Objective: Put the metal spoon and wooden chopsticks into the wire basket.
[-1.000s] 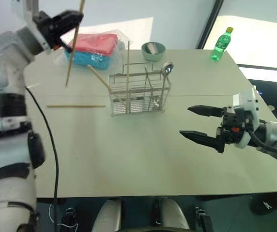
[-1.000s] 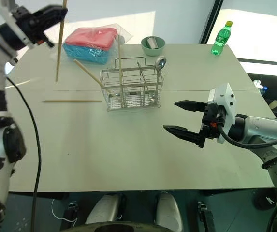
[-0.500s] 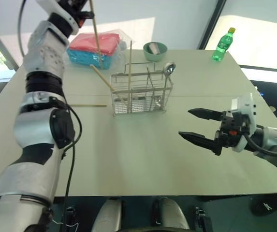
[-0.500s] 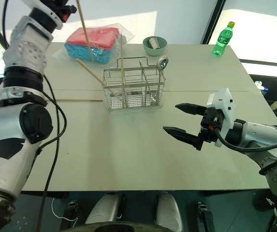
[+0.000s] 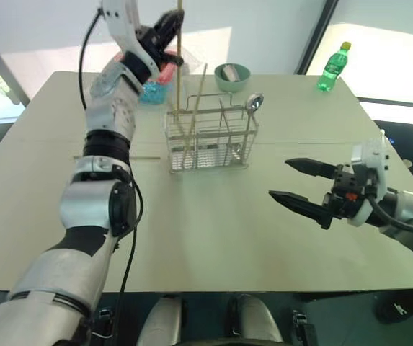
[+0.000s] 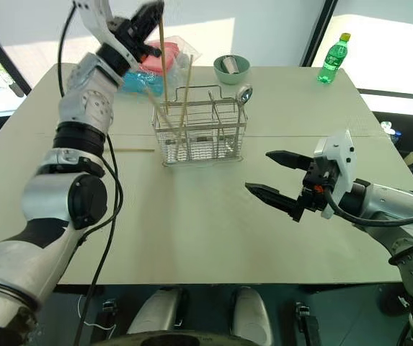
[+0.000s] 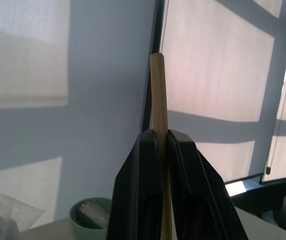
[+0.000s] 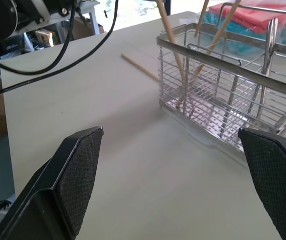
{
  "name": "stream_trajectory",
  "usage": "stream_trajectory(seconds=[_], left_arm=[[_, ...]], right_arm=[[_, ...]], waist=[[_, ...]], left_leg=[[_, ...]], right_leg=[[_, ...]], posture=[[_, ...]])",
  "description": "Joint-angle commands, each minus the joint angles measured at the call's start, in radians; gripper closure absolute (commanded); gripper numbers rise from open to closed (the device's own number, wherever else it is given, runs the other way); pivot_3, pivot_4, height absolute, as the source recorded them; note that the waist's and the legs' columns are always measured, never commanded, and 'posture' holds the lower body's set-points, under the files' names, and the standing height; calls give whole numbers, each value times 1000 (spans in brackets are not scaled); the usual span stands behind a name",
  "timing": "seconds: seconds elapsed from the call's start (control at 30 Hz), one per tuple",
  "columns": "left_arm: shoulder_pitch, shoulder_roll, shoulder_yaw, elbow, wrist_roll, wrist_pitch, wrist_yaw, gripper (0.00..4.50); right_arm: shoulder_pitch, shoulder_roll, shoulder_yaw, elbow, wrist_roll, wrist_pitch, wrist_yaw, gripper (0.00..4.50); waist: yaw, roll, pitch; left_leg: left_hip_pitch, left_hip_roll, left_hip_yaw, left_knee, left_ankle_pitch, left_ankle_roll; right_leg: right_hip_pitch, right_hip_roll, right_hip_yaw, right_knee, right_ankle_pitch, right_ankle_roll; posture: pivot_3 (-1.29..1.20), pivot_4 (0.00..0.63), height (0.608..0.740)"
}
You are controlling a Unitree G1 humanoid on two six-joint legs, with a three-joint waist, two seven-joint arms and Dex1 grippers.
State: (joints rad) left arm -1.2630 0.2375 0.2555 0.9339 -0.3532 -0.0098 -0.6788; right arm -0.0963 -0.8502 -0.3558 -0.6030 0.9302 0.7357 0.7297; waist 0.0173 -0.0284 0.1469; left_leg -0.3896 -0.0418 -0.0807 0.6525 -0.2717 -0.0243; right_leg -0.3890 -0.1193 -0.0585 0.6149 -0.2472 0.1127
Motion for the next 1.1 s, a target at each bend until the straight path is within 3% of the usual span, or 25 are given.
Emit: stream_trajectory(seconds=[0.03, 0.3, 0.33, 0.37, 0.6, 0.7, 0.83, 0.97, 1.1], left_arm=[[30, -10, -24, -58, 17, -16, -3, 4463], [59, 5, -17, -90, 6, 16, 4, 4463], [66, 5, -16, -95, 2, 22, 2, 3689], [72, 6, -16, -104, -2, 30, 1, 3461], [97, 27, -1, -236, -54, 135, -3, 11], [106, 83, -6, -315, -68, 202, -38, 11], [103, 274, -92, -329, -6, 249, -250, 11], [117, 468, -265, -194, 164, 90, -539, 11], [80, 550, -363, -4, 291, -61, -667, 11]], right_arm=[[-17, -5, -27, -6, 17, -7, -8, 0], [-52, -5, -15, 21, 17, -3, -16, 0], [-62, -4, -10, 29, 15, -3, -17, 0], [-72, -2, -3, 37, 10, -4, -18, 0], [-101, 5, 22, 64, -7, -12, -13, 0], [-110, 7, 36, 75, -22, -19, -8, 0], [-121, 8, 48, 84, -35, -23, 1, 0], [-125, 6, 51, 96, -44, -27, 15, 0], [-120, 9, 48, 93, -45, -23, 16, 0]], waist=[[-3, -1, 0], [-4, -1, 1], [-4, -1, 1], [-4, -1, 1], [-4, -1, 1], [-6, -1, 1], [-13, 1, 1], [-11, 2, 0], [0, 2, 0]], left_leg=[[-1, 0, 0, 0, 0, 0], [-1, 0, 0, -1, 0, 0], [-1, 0, 0, -1, 0, 0], [-1, 0, 0, -1, 0, 0], [-1, 0, 0, -1, 0, 0], [-1, 0, 0, -1, 0, 0], [0, 1, 0, -1, 0, 0], [0, 1, 1, -2, 0, 0], [-1, 0, 0, -1, 0, 0]], right_leg=[[-1, 0, 0, 0, 0, 0], [-2, 0, 0, 0, 0, 0], [-2, 0, 0, 0, 0, 0], [-2, 0, 0, 0, 0, 0], [-2, 0, 0, 0, 0, 0], [-2, 0, 0, 0, 0, 0], [-3, 1, 0, 0, 0, 0], [-2, 1, 1, 1, 0, 0], [-2, 1, 1, 0, 0, -1]], posture=[[0, 150, 667], [0, 150, 667], [0, 150, 667], [0, 150, 667], [0, 150, 667], [0, 150, 667], [0, 150, 667], [0, 150, 667], [0, 150, 667]])
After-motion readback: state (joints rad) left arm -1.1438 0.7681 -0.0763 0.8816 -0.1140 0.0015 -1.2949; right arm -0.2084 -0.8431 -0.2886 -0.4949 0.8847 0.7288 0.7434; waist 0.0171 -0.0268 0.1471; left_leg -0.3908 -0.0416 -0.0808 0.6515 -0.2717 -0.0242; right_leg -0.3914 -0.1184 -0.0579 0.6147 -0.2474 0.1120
